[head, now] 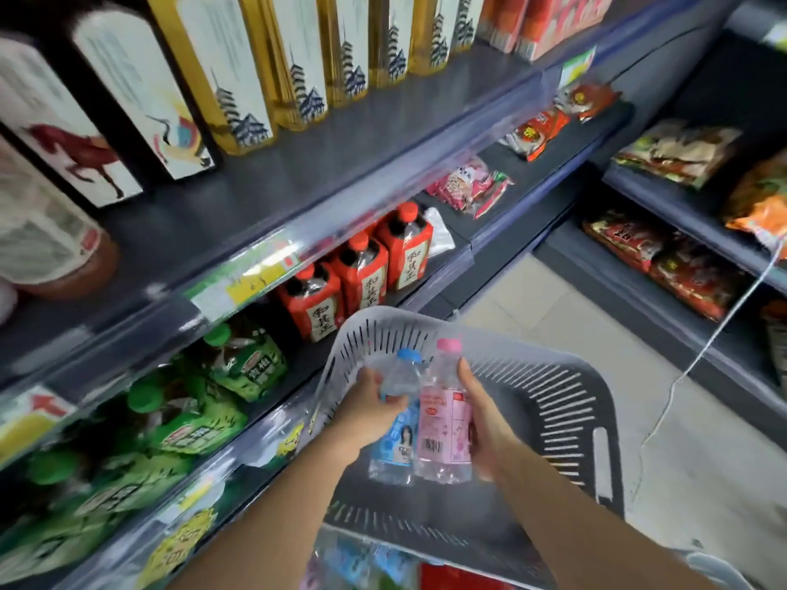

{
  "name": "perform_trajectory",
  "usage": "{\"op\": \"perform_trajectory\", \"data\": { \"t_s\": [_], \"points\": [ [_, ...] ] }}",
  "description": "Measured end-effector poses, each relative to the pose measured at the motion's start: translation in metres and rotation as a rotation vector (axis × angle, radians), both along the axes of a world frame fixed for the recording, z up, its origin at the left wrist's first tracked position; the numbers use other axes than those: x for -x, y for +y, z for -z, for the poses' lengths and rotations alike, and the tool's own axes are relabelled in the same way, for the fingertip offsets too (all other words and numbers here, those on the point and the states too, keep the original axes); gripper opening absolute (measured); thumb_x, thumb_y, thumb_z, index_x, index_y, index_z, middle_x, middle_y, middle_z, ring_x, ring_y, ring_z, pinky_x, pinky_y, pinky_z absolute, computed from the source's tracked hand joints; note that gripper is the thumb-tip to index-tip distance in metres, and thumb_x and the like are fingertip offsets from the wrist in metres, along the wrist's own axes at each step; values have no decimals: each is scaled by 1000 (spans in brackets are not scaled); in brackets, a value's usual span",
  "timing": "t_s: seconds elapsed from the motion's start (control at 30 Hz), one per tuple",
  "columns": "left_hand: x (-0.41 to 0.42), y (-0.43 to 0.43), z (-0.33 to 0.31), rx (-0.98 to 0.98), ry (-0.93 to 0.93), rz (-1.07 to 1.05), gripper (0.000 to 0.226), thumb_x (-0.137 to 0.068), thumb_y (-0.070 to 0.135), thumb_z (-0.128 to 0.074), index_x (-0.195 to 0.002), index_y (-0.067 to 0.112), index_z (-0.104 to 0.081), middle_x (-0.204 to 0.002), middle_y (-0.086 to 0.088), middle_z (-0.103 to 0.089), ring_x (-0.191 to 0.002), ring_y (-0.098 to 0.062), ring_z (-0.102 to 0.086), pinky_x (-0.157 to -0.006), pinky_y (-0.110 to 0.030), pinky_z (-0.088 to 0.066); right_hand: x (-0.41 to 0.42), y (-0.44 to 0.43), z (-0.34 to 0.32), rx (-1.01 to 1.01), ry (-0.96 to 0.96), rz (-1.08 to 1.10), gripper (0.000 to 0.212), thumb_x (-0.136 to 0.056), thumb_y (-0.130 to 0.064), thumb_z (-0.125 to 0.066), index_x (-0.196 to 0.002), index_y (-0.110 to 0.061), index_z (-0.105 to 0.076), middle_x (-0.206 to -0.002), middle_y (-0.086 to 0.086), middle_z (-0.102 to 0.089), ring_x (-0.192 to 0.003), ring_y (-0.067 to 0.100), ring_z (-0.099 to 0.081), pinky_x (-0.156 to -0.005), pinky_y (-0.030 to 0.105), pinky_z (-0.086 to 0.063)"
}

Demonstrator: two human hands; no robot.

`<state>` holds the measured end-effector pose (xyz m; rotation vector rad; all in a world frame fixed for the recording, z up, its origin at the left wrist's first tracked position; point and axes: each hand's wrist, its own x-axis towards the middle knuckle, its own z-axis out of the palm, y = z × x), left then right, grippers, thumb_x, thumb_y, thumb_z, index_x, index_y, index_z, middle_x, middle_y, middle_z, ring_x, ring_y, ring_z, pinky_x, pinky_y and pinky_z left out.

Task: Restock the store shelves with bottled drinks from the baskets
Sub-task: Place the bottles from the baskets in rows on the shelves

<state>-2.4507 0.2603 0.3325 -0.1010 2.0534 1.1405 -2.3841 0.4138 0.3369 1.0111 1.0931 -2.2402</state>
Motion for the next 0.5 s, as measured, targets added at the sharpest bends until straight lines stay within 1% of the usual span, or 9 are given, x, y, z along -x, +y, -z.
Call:
{"op": "perform_trajectory", "data": {
  "t_s": [0.07, 0.1, 0.17, 0.23, 0.3, 0.33, 0.37, 0.4, 0.5],
  "points": [
    [2, -3, -24, -30, -30, -47, 32, -85, 29, -68, -111, 16, -56, -106, -1, -66, -93, -11, -63, -69, -25, -49, 4, 6, -24, -61, 35, -41, 71, -81, -67, -42, -112, -7, -66, -101, 18, -73, -92, 33, -71, -82, 45, -52],
    [3, -5, -38, -52, -59, -75, 31, -84, 28, -71, -110, 15, -58, -106, -1, -68, -92, -12, -64, -68, -26, -48, 7, 8, -34, -79, 56, -68, 68, -84, -66, -40, -107, -8, -66, -95, 16, -75, -85, 30, -73, -77, 43, -52],
    [4, -10, -67, -109, -133, -125, 32, -83, 21, -73, -111, 14, -58, -104, -1, -69, -92, -16, -65, -75, -32, -49, 12, 7, -60, -112, 77, -90, 62, -85, -63, -42, -105, -9, -65, -88, 14, -76, -78, 26, -74, -70, 41, -53],
    [4, -17, -94, -175, -156, -150, 32, -83, 12, -73, -109, 16, -55, -99, 2, -68, -88, -14, -63, -73, -34, -49, 16, 1, -87, -114, 153, -87, 62, -81, -60, -54, -117, -9, -60, -99, 15, -74, -88, 29, -73, -72, 43, -56],
    [4, -26, -122, -201, -103, -165, 27, -82, 6, -72, -96, 23, -55, -92, 6, -66, -84, -13, -63, -73, -38, -52, 21, -8, -108, -159, 217, -98, 86, -62, -56, -81, -128, -8, -54, -114, 19, -69, -104, 35, -68, -86, 50, -55],
    [4, -32, -136, -209, -78, -182, 29, -81, 5, -73, -92, 25, -55, -92, 6, -68, -86, -16, -65, -79, -43, -54, 23, -12, -119, -176, 221, -108, 97, -51, -51, -90, -129, -5, -53, -115, 21, -68, -105, 37, -67, -90, 53, -53],
    [5, -38, -151, -226, -57, -189, 31, -79, 4, -75, -90, 26, -56, -94, 4, -69, -87, -18, -67, -82, -46, -55, 26, -16, -130, -192, 234, -108, 100, -46, -46, -93, -127, -2, -54, -113, 22, -69, -104, 38, -67, -91, 53, -52],
    [5, -44, -167, -246, -33, -208, 32, -77, 2, -75, -91, 25, -57, -95, 4, -70, -86, -17, -68, -81, -44, -55, 27, -20, -143, -204, 259, -104, 96, -47, -41, -93, -125, 0, -56, -111, 22, -69, -102, 38, -68, -88, 51, -54],
    [6, -66, -212, -294, 40, -220, 34, -78, -1, -74, -100, 19, -56, -95, 3, -69, -79, -12, -67, -66, -31, -55, 33, -36, -188, -213, 365, -110, 75, -61, -31, -83, -123, 3, -57, -103, 22, -72, -92, 35, -71, -70, 41, -58]
  ]
}}
